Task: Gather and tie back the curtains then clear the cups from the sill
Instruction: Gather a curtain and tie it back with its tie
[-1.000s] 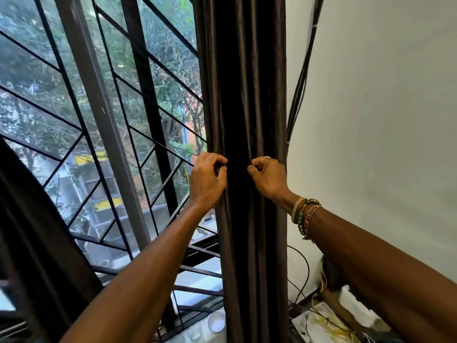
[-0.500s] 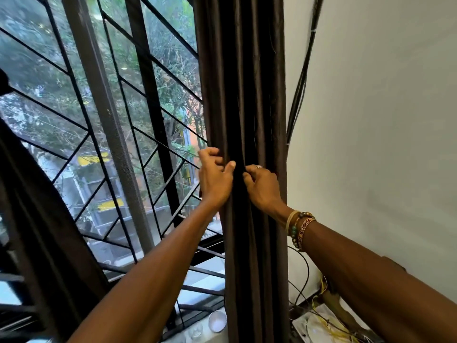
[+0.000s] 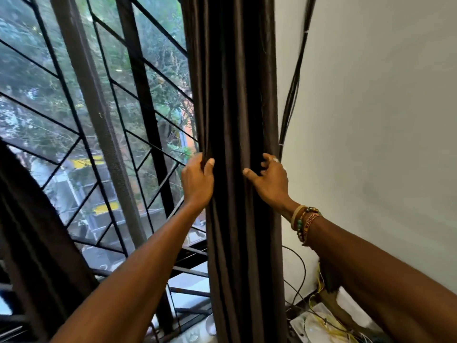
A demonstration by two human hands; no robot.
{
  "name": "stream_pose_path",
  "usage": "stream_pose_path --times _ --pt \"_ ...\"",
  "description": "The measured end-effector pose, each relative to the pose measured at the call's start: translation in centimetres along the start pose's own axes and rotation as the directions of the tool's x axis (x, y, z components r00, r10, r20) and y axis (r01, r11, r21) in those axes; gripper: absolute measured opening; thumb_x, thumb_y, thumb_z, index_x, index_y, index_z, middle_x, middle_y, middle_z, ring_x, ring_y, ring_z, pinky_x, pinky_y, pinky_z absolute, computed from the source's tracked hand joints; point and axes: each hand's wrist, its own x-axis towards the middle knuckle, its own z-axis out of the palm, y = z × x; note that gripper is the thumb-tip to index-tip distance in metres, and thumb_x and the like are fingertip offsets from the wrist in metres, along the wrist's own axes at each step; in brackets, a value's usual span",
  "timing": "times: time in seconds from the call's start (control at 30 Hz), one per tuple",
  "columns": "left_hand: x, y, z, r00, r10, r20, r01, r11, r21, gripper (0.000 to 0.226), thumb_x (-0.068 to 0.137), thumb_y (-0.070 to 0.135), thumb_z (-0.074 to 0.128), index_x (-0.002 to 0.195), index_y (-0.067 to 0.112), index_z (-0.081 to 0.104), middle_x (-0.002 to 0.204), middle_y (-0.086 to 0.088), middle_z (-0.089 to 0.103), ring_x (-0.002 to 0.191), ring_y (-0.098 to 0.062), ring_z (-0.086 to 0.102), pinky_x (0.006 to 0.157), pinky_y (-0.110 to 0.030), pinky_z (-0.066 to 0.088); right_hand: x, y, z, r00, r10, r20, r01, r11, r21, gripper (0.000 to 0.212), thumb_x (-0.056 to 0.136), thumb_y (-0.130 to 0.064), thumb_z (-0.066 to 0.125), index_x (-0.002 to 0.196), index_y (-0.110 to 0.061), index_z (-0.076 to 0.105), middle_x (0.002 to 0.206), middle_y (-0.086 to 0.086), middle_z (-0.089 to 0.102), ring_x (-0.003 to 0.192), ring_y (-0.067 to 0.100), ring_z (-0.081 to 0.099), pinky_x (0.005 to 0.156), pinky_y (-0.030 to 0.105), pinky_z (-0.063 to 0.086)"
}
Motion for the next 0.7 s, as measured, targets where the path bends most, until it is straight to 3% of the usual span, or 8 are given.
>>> stream_pose_path --times 0.1,0.17,0.27,0.33,0.4,0.47,0.57,0.7 --pt "-0.9 0.9 0.1 0.998 0.045 -0.035 -0.050 0.986 -0.160 0.040 0.091 0.011 0.064 0.128 0.011 0.047 0.109 0.000 0.061 0.094 -0.023 0.063 0.077 -0.031 0.048 1.4 0.0 0.3 0.993 -0.007 0.114 0.020 0.993 -0.115 0.069 0.084 -0.048 0.074 0.139 -0.013 0.053 0.129 0.007 0.065 0.115 0.025 0.064 0.095 0.037 0.052" --pt "-1.1 1.2 0.4 0.993 0.114 -0.038 -0.119 0.977 -0.175 0.057 0.090 0.008 0.064 0.140 0.013 0.037 0.130 -0.002 0.052 0.108 -0.027 0.060 0.088 -0.040 0.052 1.7 -0.2 0.6 0.994 -0.051 0.098 0.069 0.979 -0.192 0.029 0.089 -0.042 0.068 0.106 -0.018 0.069 0.103 -0.002 0.071 0.099 0.025 0.068 0.079 0.029 0.050" --pt "-1.1 1.9 0.9 0.999 0.029 0.042 -0.020 0.981 -0.194 0.075 0.089 0.025 0.071 0.149 0.020 0.027 0.132 -0.006 0.053 0.091 -0.029 0.063 0.079 -0.044 0.055 0.9 -0.7 1.8 0.988 -0.146 0.056 0.154 0.970 -0.190 0.015 0.093 -0.025 0.060 0.088 -0.016 0.071 0.093 0.003 0.073 0.091 0.030 0.067 0.071 0.028 0.044" --pt "-0.8 2.7 1.4 0.994 -0.069 0.085 0.080 0.988 -0.130 0.074 0.080 0.046 0.078 0.139 0.017 0.042 0.110 -0.002 0.061 0.080 -0.020 0.062 0.069 -0.034 0.050 -0.2 -1.1 3.3 0.978 -0.167 0.124 0.186 0.969 -0.163 0.014 0.088 -0.013 0.057 0.091 -0.010 0.071 0.096 0.012 0.073 0.090 0.034 0.066 0.071 0.035 0.050" --pt "-0.4 2.7 1.7 0.998 -0.044 0.052 0.042 0.998 0.037 0.045 0.081 0.050 0.076 0.098 0.012 0.059 0.084 -0.001 0.058 0.075 -0.027 0.060 0.062 -0.031 0.036 -1.0 -1.4 4.2 0.950 -0.198 0.242 0.216 0.975 -0.050 0.013 0.086 -0.008 0.055 0.086 -0.008 0.068 0.091 0.016 0.073 0.084 0.034 0.067 0.069 0.039 0.052" --pt "0.3 2.2 1.5 0.997 -0.068 0.028 0.066 0.995 0.073 0.032 0.092 0.036 0.065 0.085 0.006 0.058 0.075 -0.008 0.056 0.076 -0.035 0.060 0.060 -0.033 0.032 -1.3 -1.0 3.5 0.932 -0.280 0.229 0.278 0.960 0.045 0.022 0.087 -0.015 0.059 0.101 -0.012 0.076 0.098 0.007 0.075 0.088 0.020 0.070 0.080 0.036 0.056" --pt "0.8 1.0 0.9 0.993 -0.112 0.035 0.111 0.993 0.037 0.022 0.100 0.026 0.053 0.100 0.006 0.062 0.087 -0.013 0.063 0.081 -0.034 0.061 0.062 -0.034 0.038 -0.9 -0.5 1.6 0.920 -0.355 -0.166 0.342 0.934 -0.103 0.049 0.079 -0.039 0.071 0.122 -0.017 0.068 0.120 0.002 0.066 0.109 0.015 0.059 0.098 0.035 0.048" --pt "0.7 0.0 0.8 0.994 -0.078 0.072 0.076 0.997 0.028 0.034 0.103 0.033 0.044 0.113 0.003 0.055 0.100 -0.010 0.059 0.095 -0.039 0.057 0.074 -0.042 0.045 1.7 0.8 -0.5 0.953 0.006 -0.304 -0.059 0.984 -0.165 0.097 0.078 -0.043 0.077 0.154 -0.017 0.024 0.160 0.007 0.024 0.147 0.026 0.021 0.118 0.045 0.018"
